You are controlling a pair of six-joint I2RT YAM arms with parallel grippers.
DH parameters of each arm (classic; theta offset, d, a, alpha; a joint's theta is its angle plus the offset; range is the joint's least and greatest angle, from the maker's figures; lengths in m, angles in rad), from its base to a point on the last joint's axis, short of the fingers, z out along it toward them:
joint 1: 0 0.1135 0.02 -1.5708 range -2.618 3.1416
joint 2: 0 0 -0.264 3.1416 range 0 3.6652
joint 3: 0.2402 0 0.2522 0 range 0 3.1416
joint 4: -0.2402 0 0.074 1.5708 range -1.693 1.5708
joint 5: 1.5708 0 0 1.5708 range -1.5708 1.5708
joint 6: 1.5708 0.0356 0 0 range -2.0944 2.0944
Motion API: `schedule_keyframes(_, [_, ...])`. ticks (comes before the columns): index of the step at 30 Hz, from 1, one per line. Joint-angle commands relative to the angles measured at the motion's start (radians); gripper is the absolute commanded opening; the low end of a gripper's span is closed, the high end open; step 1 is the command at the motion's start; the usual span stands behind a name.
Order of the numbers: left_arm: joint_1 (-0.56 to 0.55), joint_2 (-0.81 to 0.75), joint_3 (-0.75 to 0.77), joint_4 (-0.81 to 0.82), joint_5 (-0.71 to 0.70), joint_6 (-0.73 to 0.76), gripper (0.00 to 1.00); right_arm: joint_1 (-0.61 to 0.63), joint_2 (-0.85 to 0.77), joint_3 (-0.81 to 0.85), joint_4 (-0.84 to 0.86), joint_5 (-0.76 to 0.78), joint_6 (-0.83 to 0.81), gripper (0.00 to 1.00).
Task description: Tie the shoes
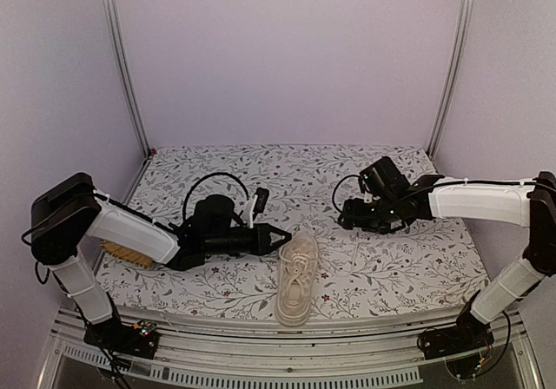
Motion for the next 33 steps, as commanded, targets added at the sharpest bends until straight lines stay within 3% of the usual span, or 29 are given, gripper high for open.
schedule_keyframes(1, [0.010,-0.002,-0.003,0.000,0.003,-0.011,0.00,0.001,-0.033,-0.102,-0.091,0.012,0.084,0.66])
schedule_keyframes(9, [0.015,0.014,0.010,0.010,0.035,-0.009,0.00,0.003,0.037,-0.127,-0.056,-0.028,0.100,0.43])
schedule_keyframes(21, [0.016,0.010,0.005,0.006,0.039,-0.001,0.00,0.039,0.172,-0.063,-0.034,-0.011,0.077,0.33])
schedule_keyframes(26, [0.017,0.007,0.007,0.005,0.046,0.005,0.00,0.064,0.216,-0.046,-0.097,0.081,0.109,0.13])
schedule_keyframes(33, [0.016,0.002,0.015,-0.010,0.056,0.019,0.00,0.065,0.204,-0.077,-0.090,0.097,0.141,0.02])
